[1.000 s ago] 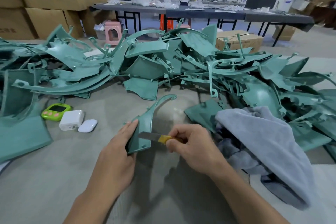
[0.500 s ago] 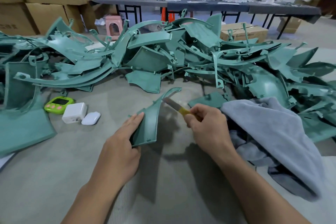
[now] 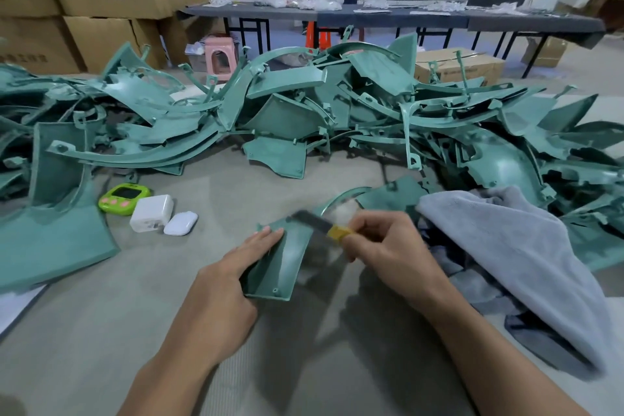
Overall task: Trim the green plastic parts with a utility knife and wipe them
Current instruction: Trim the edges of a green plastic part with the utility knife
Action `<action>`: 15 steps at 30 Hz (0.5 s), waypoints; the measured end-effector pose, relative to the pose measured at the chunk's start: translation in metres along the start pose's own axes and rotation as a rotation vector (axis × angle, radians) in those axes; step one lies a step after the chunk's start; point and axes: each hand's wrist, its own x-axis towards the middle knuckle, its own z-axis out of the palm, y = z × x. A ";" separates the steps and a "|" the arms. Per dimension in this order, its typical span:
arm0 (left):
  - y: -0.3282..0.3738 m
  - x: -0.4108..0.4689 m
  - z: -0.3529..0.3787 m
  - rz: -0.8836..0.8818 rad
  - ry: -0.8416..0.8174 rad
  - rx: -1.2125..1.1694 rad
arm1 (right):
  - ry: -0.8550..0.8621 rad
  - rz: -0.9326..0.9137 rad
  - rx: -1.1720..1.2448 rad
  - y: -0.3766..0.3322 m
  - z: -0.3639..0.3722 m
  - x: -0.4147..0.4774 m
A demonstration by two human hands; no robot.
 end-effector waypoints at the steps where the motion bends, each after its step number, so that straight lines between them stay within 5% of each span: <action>1: 0.000 0.000 -0.002 0.004 0.001 -0.005 | -0.050 0.009 -0.042 0.001 0.003 -0.001; 7: 0.000 0.003 -0.007 -0.001 0.033 -0.011 | 0.441 0.252 -0.226 0.014 -0.013 0.015; 12: -0.001 0.002 -0.005 0.021 0.044 -0.005 | 0.056 0.048 0.056 0.006 -0.001 0.000; 15: 0.000 0.002 -0.004 0.021 0.040 -0.001 | 0.299 0.231 -0.241 0.014 -0.005 0.014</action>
